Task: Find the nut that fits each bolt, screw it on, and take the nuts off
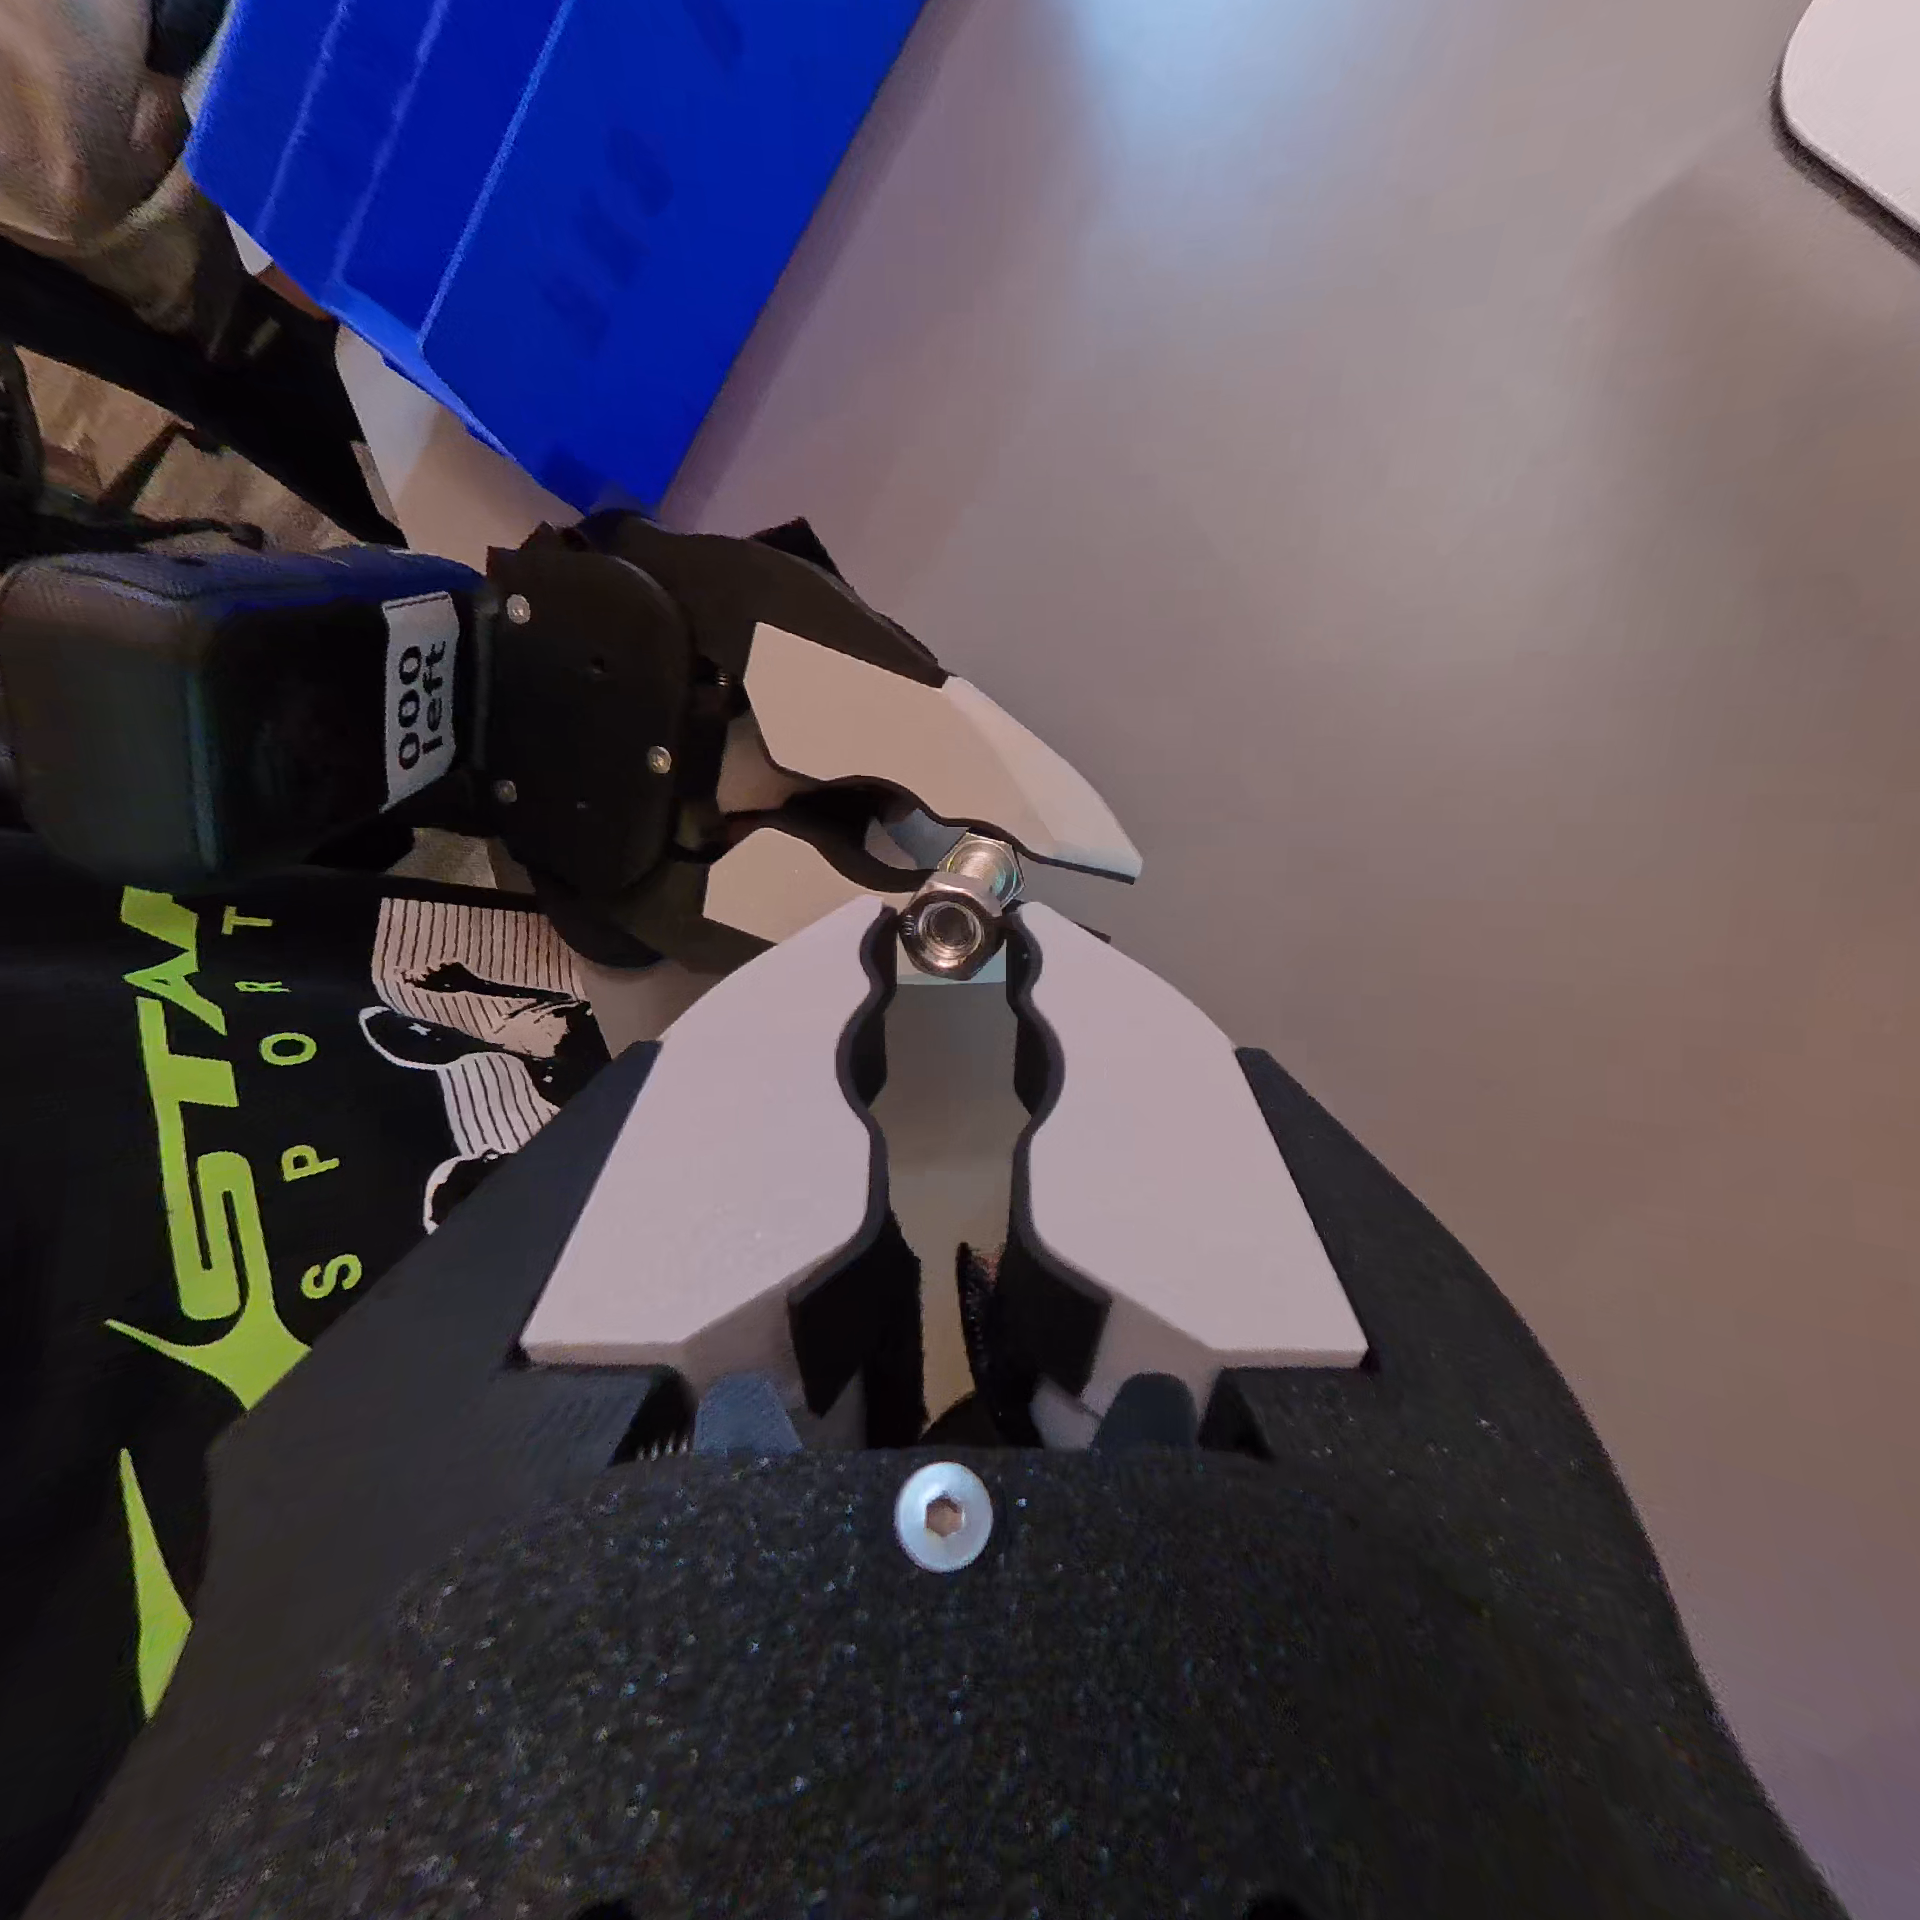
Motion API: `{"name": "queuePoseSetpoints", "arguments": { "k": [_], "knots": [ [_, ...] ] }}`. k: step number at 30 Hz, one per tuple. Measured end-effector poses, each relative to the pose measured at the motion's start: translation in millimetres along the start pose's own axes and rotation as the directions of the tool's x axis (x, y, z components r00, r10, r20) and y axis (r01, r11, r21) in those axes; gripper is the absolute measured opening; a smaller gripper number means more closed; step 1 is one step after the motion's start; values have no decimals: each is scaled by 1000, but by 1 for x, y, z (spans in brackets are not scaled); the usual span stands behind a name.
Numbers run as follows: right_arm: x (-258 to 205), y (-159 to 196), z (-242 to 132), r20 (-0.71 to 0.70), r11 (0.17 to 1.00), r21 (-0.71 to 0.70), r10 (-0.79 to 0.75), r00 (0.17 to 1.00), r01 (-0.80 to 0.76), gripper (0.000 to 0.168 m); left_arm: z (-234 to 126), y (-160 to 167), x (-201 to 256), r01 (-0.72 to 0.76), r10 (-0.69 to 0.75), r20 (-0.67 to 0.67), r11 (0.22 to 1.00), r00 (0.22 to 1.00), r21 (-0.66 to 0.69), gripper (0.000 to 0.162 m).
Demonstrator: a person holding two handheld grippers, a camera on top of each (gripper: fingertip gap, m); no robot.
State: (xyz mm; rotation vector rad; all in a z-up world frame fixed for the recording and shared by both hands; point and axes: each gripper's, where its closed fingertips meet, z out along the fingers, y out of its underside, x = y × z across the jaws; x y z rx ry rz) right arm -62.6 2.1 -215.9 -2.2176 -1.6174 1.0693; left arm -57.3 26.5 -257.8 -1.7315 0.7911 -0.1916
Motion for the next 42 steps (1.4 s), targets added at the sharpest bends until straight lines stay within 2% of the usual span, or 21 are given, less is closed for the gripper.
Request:
{"name": "queuePoseSetpoints", "arguments": {
  "k": [3, 5, 7, 10, 12, 15, 18, 21, 24, 27, 29, 31, 33, 36, 38, 40, 42],
  "knots": [
    [-3, 4, -2, -23, 994, -42, -103, 994, 102, 20, 0, -3, 7, 15, -13, -63, 1000, 998, 28, 15],
    [-10, 9, -7, -10, 970, -75, -230, 973, 229, 20, -2, -10, 20, 70, -56, -177, 995, 983, 72, 15],
    [-19, 16, -13, 17, 921, -113, -374, 927, 373, 20, -7, -18, 37, 147, -105, -327, 983, 939, 107, 15],
    [-36, 30, -19, 84, 802, -155, -570, 817, 576, 19, -19, -28, 64, 196, -94, -529, 970, 844, 141, 15],
    [-49, 43, -21, 150, 686, -178, -690, 709, 705, 20, -29, -31, 83, 203, -63, -642, 968, 764, 146, 15],
    [-71, 61, -20, 267, 475, -154, -824, 499, 867, 20, -54, -32, 114, 244, -36, -835, 962, 549, 119, 15],
    [-89, 69, -18, 316, 323, -88, -888, 334, 942, 19, -74, -33, 129, 262, 22, -914, 955, 406, 139, 15],
    [-105, 71, -19, 301, 161, 10, -942, 151, 987, 19, -96, -38, 136, 323, 38, -972, 940, 234, 115, 15],
    [-116, 73, -19, 286, 83, 59, -956, 63, 995, 20, -114, -41, 141, 367, 18, -998, 929, 59, 39, 14],
    [-120, 76, -18, 284, 49, 65, -958, 28, 997, 20, -119, -39, 145, 359, 8, -1000, 933, -2, 7, 14],
    [-116, 73, -18, 268, 92, 38, -960, 79, 995, 20, -113, -40, 143, 362, 12, -998, 932, 62, 33, 14],
    [-110, 57, -21, 178, 213, 30, -963, 204, 977, 26, -100, -45, 135, 399, 8, -982, 913, 187, 83, 15],
    [-98, 35, -28, 63, 378, 44, -925, 375, 925, 51, -87, -54, 119, 447, -5, -946, 882, 323, 148, 14],
    [-64, 2, -38, -105, 692, 97, -708, 698, 716, 65, -58, -67, 83, 495, -87, -795, 821, 600, 284, 15],
    [-45, -12, -42, -146, 833, 205, -493, 858, 514, 67, -37, -66, 50, 468, -185, -595, 805, 782, 365, 15],
    [-42, -23, -45, -106, 861, 378, -324, 940, 340, 65, -23, -55, 22, 419, -266, -390, 822, 882, 386, 15],
    [-39, -35, -47, -90, 810, 549, -190, 978, 208, 57, -22, -51, 5, 404, -308, -282, 818, 908, 409, 15]
  ]
}}
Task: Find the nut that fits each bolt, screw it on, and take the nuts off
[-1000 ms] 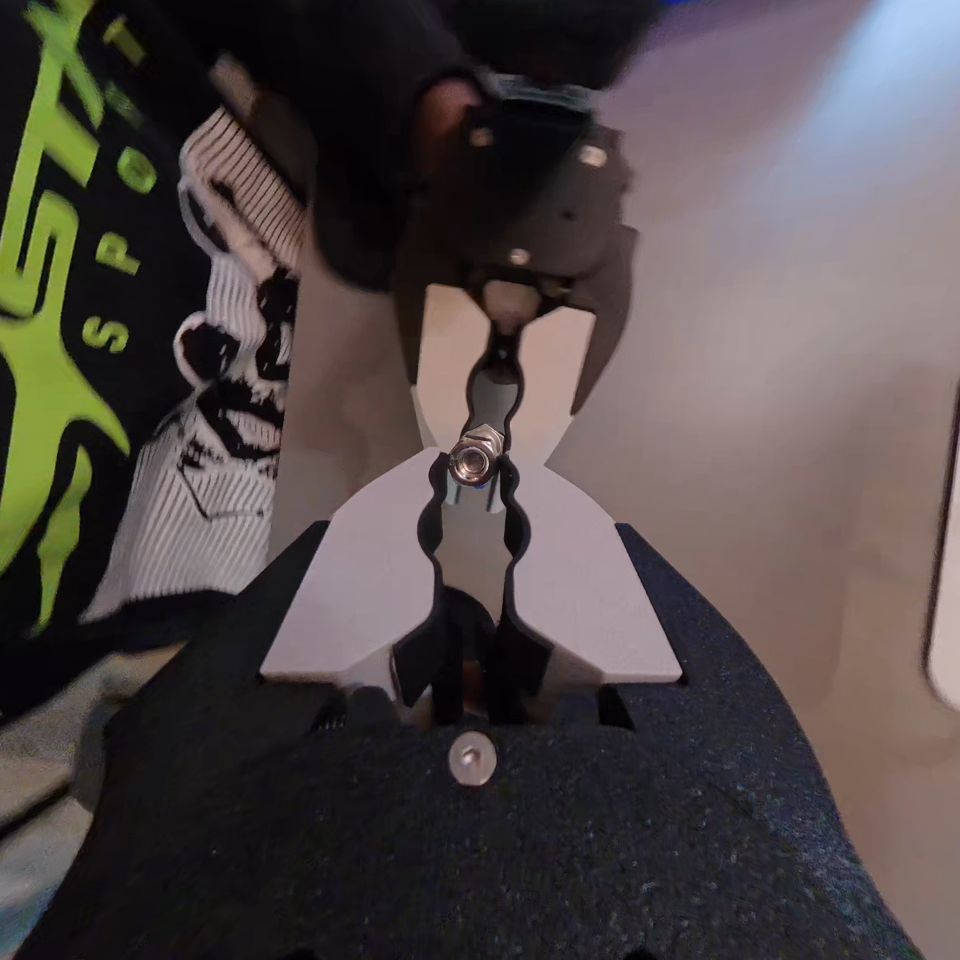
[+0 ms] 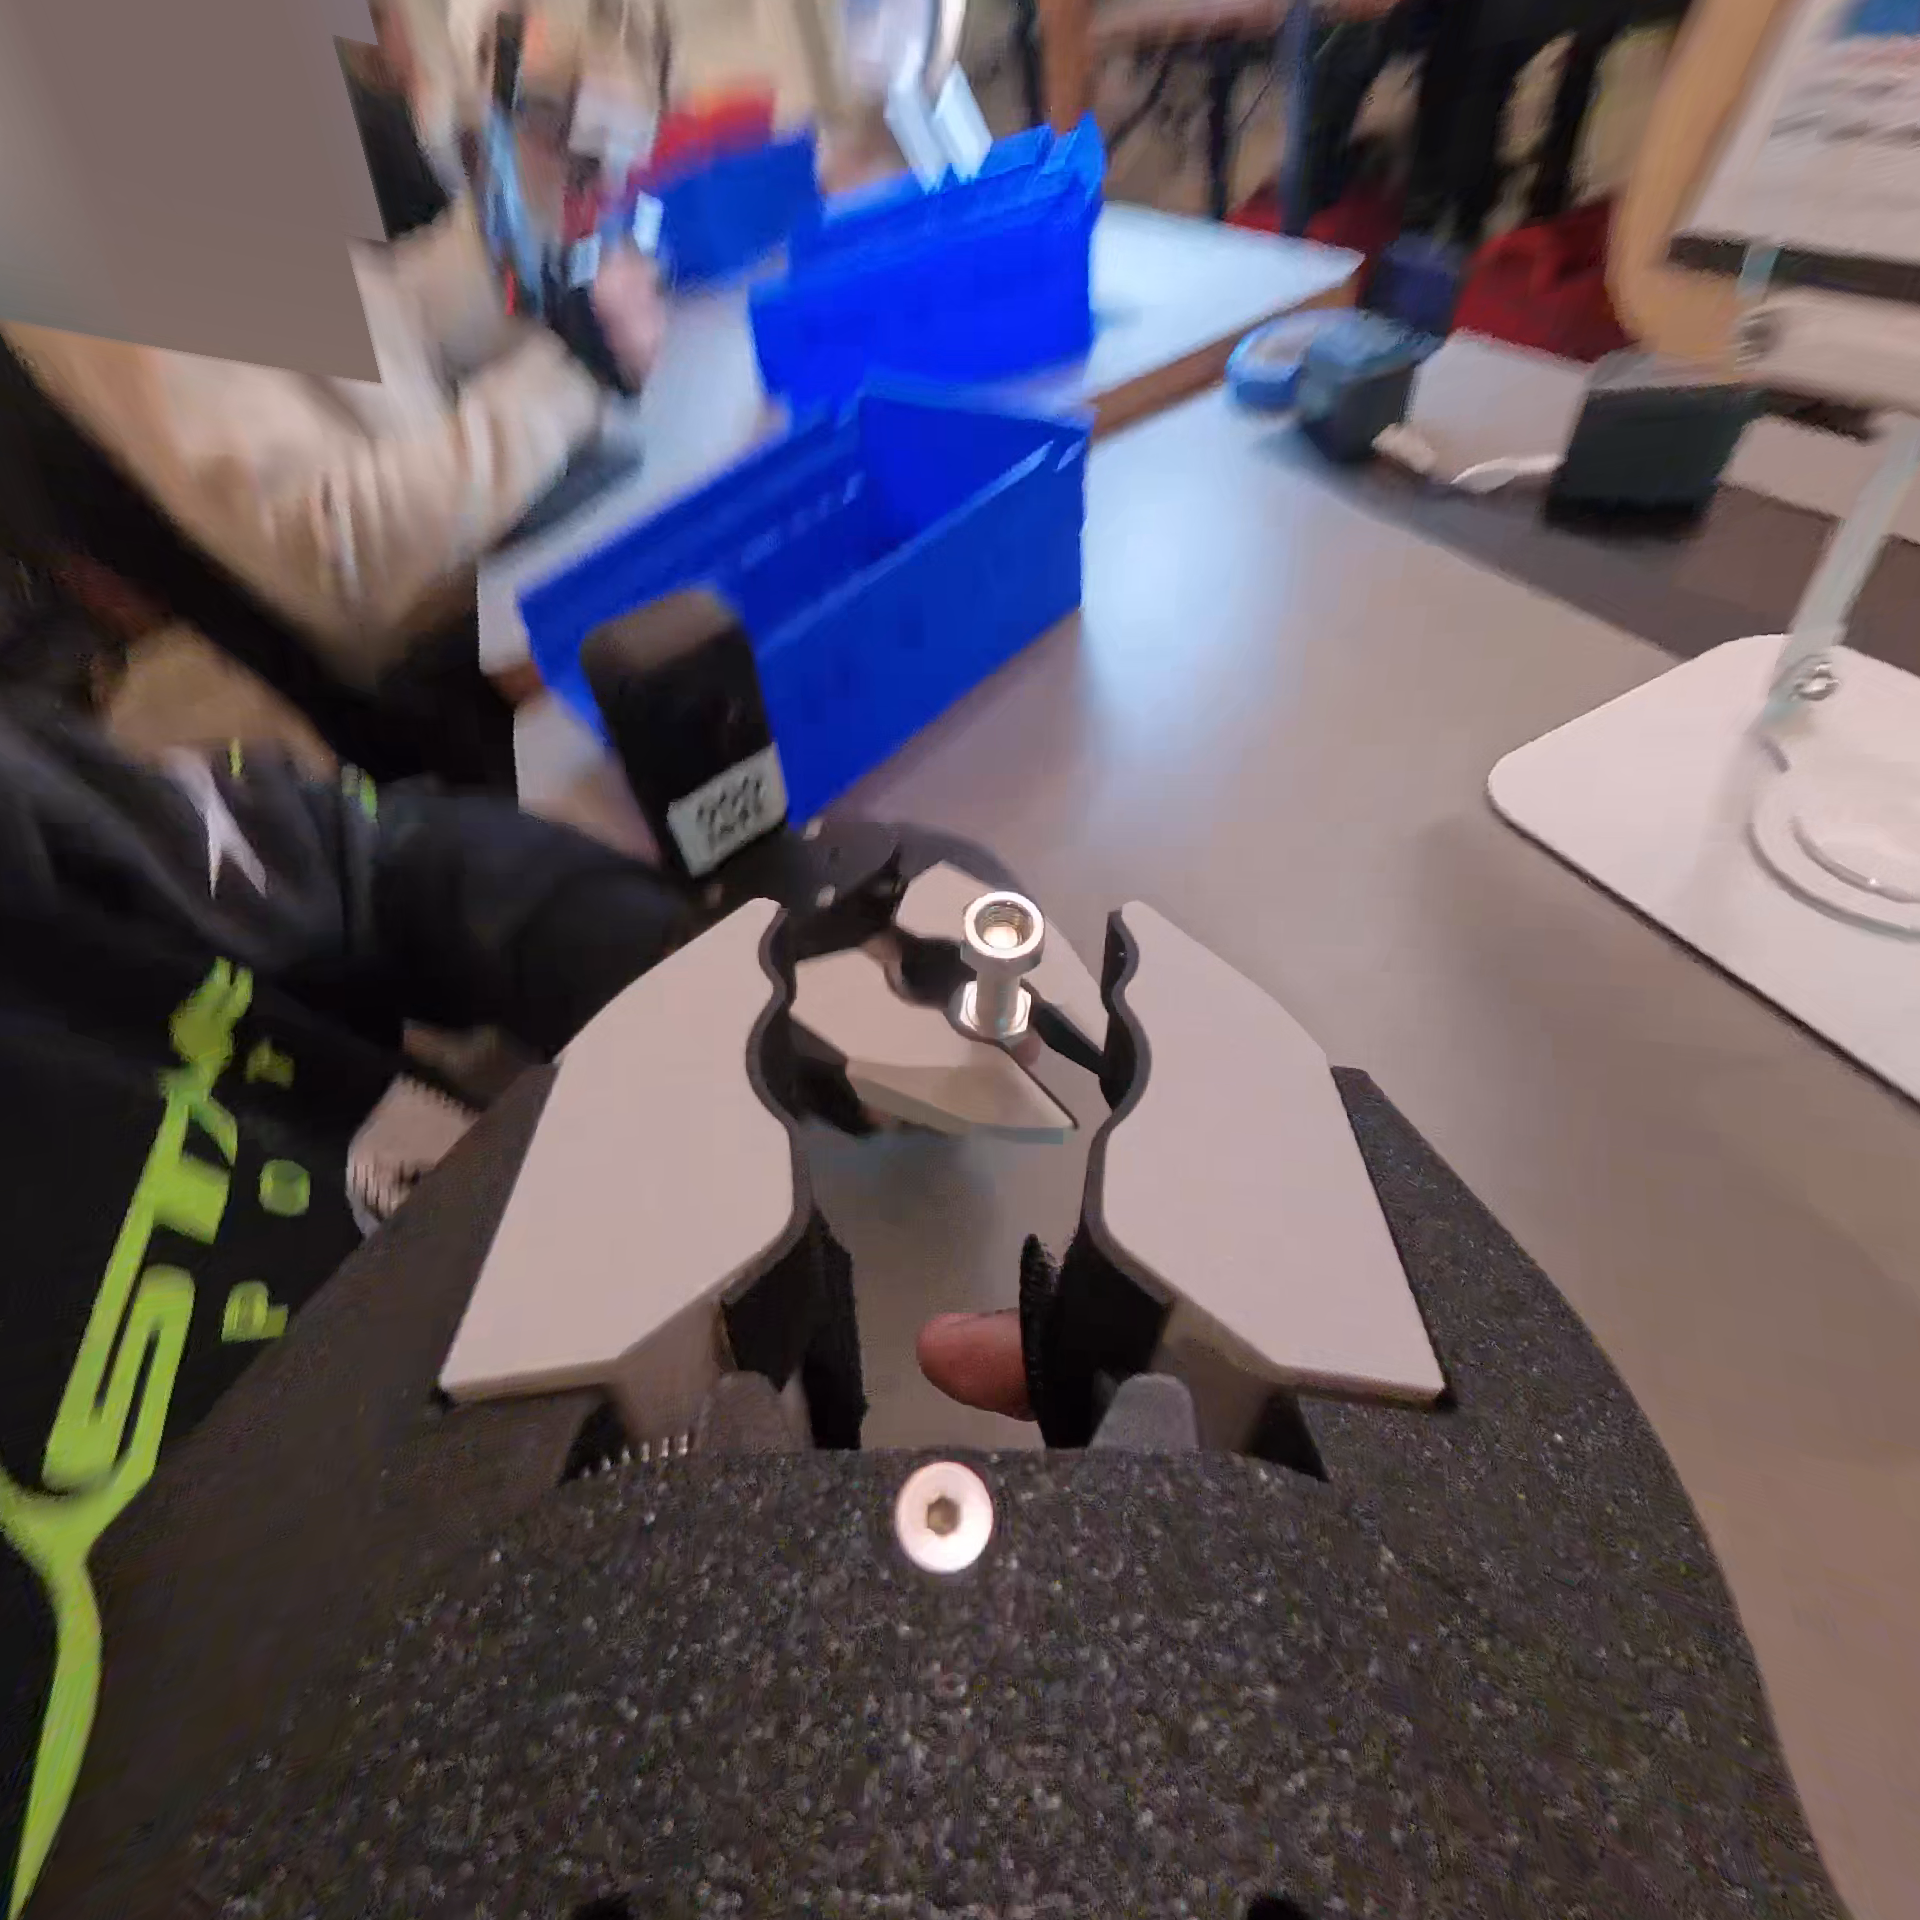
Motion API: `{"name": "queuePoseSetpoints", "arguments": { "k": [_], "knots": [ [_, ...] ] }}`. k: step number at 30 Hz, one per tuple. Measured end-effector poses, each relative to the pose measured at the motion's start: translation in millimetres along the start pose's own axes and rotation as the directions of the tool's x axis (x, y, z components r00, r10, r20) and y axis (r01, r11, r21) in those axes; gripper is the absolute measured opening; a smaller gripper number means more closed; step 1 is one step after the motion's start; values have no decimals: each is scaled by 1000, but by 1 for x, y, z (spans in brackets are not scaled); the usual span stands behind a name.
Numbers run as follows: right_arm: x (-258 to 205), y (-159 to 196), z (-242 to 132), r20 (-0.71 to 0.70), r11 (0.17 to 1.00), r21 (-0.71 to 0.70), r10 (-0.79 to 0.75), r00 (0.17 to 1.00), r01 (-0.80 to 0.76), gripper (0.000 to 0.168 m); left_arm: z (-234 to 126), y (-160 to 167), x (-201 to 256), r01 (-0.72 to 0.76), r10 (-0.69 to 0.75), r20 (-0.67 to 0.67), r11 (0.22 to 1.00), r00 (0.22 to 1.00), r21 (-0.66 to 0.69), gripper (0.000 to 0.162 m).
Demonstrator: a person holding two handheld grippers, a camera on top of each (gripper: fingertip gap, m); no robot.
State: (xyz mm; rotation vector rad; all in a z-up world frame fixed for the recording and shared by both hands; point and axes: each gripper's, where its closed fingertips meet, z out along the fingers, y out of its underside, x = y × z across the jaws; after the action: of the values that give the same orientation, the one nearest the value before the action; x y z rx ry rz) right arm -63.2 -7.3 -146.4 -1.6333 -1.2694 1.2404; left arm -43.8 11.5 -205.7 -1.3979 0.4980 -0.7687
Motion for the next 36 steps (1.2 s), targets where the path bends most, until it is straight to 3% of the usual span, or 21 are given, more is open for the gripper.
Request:
{"name": "queuePoseSetpoints", "arguments": {
  "k": [3, 5, 13, 15, 18, 20, 23, 27, 31, 34, 36],
  "knots": [
    [11, -4, 7, -96, 969, 228, 125, 988, -100, 52, -3, -5, -10, -7, 6, 69, 1000, 998, 25, 15],
    [15, 2, 15, -142, 950, 289, 167, 976, -120, 49, -4, -6, -10, -17, 15, 76, 1000, 997, 26, 15],
    [14, 11, 30, -199, 951, 306, 97, 975, -32, 19, -3, -1, -7, -38, 39, 58, 999, 998, -18, 15],
    [7, 10, 27, -160, 955, 293, 17, 987, 31, 19, -3, -4, 0, -34, 34, -5, 999, 999, -12, 15],
    [-17, 12, 17, 14, 955, 260, -155, 988, 146, 19, -8, -8, 31, 30, -32, -268, 999, 963, -10, 14],
    [-44, 18, 5, 215, 947, 240, -268, 939, 215, 19, -20, -12, 65, 117, -120, -521, 992, 845, -40, 15],
    [-82, 37, -12, 484, 919, 216, -393, 782, 329, 19, -43, -8, 113, 181, -231, -770, 972, 595, -152, 15],
    [-112, 50, -21, 656, 888, 259, -451, 606, 381, 19, -69, -8, 146, 220, -332, -884, 937, 329, -270, 15],
    [-123, 49, -21, 696, 866, 311, -487, 528, 391, 19, -82, -13, 153, 254, -385, -903, 908, 191, -333, 15],
    [-116, 42, -17, 665, 877, 312, -476, 576, 366, 19, -77, -15, 147, 256, -345, -902, 925, 261, -280, 15],
    [-99, 29, -13, 580, 894, 317, -447, 681, 316, 31, -62, -15, 136, 256, -301, -867, 944, 397, -210, 15]
  ]
}}
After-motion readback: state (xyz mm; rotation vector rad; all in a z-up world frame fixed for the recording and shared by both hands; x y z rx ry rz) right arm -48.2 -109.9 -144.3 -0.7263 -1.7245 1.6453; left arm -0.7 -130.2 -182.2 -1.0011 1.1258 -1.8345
